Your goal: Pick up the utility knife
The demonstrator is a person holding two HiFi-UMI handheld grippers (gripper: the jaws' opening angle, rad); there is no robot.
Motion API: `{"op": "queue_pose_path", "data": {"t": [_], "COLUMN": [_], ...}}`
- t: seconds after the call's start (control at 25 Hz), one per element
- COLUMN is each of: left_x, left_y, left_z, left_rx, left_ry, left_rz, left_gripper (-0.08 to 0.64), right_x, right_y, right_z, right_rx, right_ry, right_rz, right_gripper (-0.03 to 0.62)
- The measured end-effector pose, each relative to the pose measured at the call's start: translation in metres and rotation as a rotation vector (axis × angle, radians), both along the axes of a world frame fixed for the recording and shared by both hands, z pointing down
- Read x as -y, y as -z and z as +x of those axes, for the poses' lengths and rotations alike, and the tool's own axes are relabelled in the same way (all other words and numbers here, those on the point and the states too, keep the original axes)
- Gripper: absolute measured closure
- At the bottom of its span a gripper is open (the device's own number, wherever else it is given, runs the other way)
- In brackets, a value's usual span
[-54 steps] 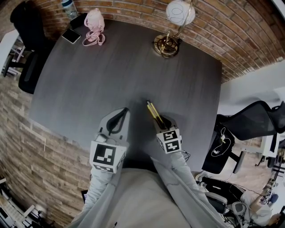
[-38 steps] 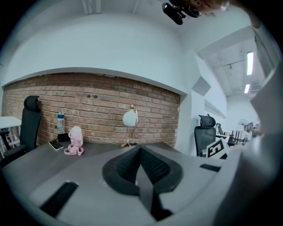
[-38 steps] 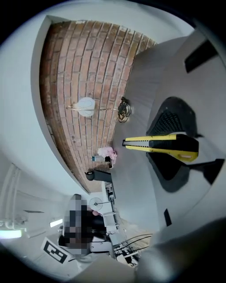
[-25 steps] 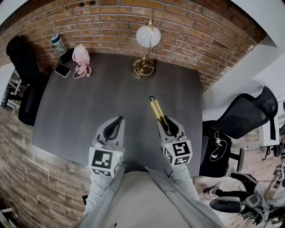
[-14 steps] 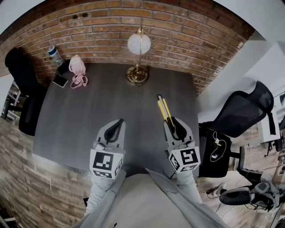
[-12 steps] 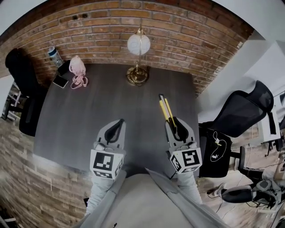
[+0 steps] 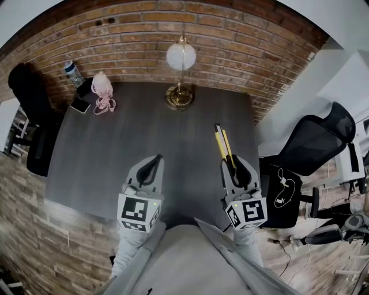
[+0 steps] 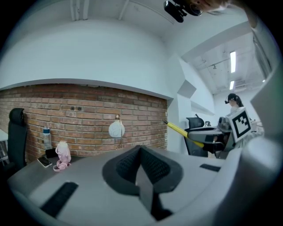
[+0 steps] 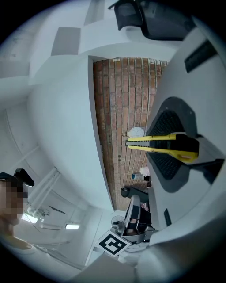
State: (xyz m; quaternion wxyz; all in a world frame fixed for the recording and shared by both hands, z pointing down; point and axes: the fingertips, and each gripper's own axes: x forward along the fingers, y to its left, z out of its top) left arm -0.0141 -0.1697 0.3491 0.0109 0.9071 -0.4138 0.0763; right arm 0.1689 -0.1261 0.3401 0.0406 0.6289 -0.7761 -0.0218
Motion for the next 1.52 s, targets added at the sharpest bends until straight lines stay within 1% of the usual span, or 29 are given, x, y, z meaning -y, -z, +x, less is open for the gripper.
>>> {"op": "queue_pose_path", "data": {"t": [0.56, 0.92, 1.52], "left_x": [0.009, 0.014, 0.021], "left_y": [-0.007, -0.009, -0.009], "left_z": [0.005, 0.002, -0.001], "left_rx": [-0.005, -0.005, 0.001], "left_ry": [-0.004, 0.015, 0.031], "left_rz": [-0.022, -0.028, -0.026], "left_gripper": [0.54, 0.54, 0.54], "right_x": [0.004, 0.008, 0.019], "right_y": [0.001, -0.004, 0.0], "right_z": [0.007, 0.007, 0.004], "right_rx": [0.023, 0.038, 0.046], "right_ry": [-0.022, -0.013, 0.013], "right_rz": [0.0, -0.017, -0.007], "right_gripper": [0.463, 0.463, 0.463]}}
